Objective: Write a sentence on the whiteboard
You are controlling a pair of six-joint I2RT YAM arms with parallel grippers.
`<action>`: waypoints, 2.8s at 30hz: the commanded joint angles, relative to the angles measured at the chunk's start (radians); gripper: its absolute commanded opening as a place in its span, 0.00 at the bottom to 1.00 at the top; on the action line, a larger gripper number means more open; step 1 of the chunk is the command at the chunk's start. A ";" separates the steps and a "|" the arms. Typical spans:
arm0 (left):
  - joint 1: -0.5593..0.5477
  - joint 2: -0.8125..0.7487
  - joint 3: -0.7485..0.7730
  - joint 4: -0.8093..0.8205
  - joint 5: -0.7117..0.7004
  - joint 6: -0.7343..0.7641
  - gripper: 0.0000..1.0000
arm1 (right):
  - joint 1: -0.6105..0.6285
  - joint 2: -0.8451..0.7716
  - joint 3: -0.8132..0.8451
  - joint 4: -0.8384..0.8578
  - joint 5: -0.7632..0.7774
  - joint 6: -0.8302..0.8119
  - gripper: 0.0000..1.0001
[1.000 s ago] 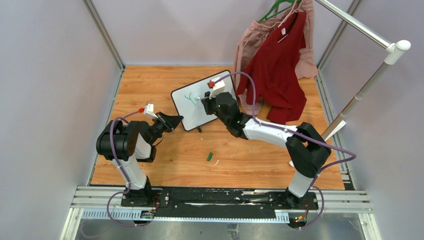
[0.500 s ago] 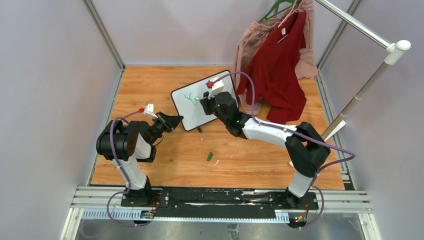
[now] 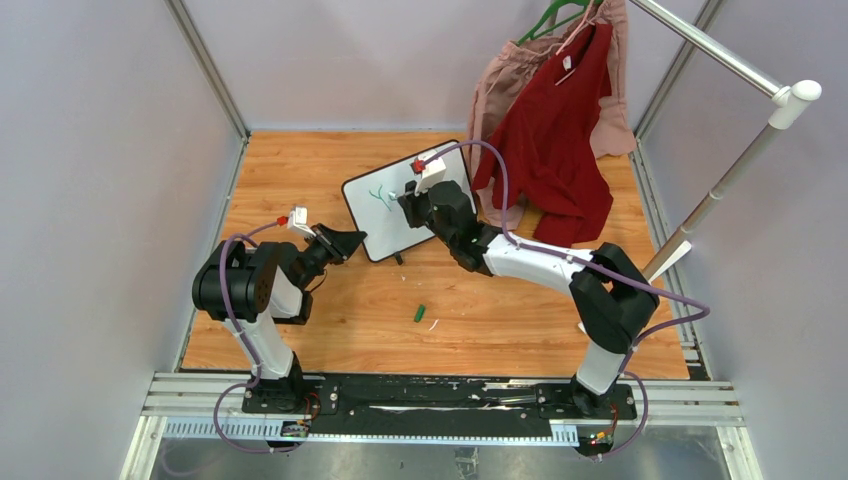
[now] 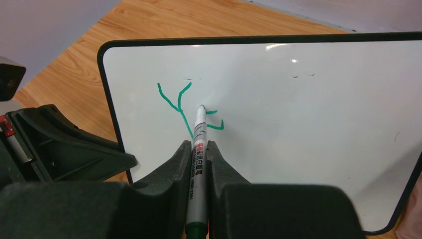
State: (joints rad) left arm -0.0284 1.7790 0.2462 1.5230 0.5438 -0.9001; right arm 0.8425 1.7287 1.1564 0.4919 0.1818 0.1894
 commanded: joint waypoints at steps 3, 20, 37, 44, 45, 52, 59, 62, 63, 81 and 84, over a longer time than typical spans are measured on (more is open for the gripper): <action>0.001 -0.019 -0.003 0.033 0.010 0.012 0.00 | -0.006 0.019 0.028 -0.038 0.039 -0.007 0.00; 0.001 -0.019 -0.004 0.032 0.010 0.013 0.00 | -0.026 -0.003 -0.014 -0.040 0.087 0.003 0.00; 0.001 -0.020 -0.005 0.033 0.010 0.010 0.00 | -0.031 -0.022 -0.050 -0.033 0.100 0.005 0.00; 0.001 -0.021 -0.006 0.033 0.010 0.012 0.00 | -0.031 -0.065 -0.073 0.003 0.074 0.018 0.00; 0.001 -0.020 -0.005 0.033 0.010 0.012 0.00 | -0.031 -0.080 -0.078 0.009 0.070 0.021 0.00; 0.001 -0.025 -0.005 0.034 0.009 -0.006 0.44 | -0.029 -0.195 -0.104 0.018 0.042 0.036 0.00; 0.001 -0.083 -0.032 0.033 -0.023 -0.030 0.60 | -0.011 -0.299 -0.156 0.001 0.016 0.044 0.00; 0.001 -0.139 -0.075 0.033 -0.090 -0.030 0.66 | 0.003 -0.358 -0.203 0.000 0.025 0.038 0.00; 0.001 -0.165 -0.096 0.030 -0.127 -0.030 0.68 | 0.009 -0.378 -0.221 -0.004 0.034 0.035 0.00; -0.341 -1.230 0.046 -1.641 -0.867 0.237 1.00 | 0.070 -0.718 -0.523 -0.210 0.199 0.053 0.00; -0.495 -1.076 0.190 -1.829 -1.006 0.228 1.00 | 0.070 -0.743 -0.537 -0.257 0.234 0.083 0.00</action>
State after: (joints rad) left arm -0.3759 0.5674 0.2981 0.1673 -0.1909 -0.7109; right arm 0.9005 1.0237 0.6399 0.3099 0.3397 0.2295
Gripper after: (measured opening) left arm 0.996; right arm 0.159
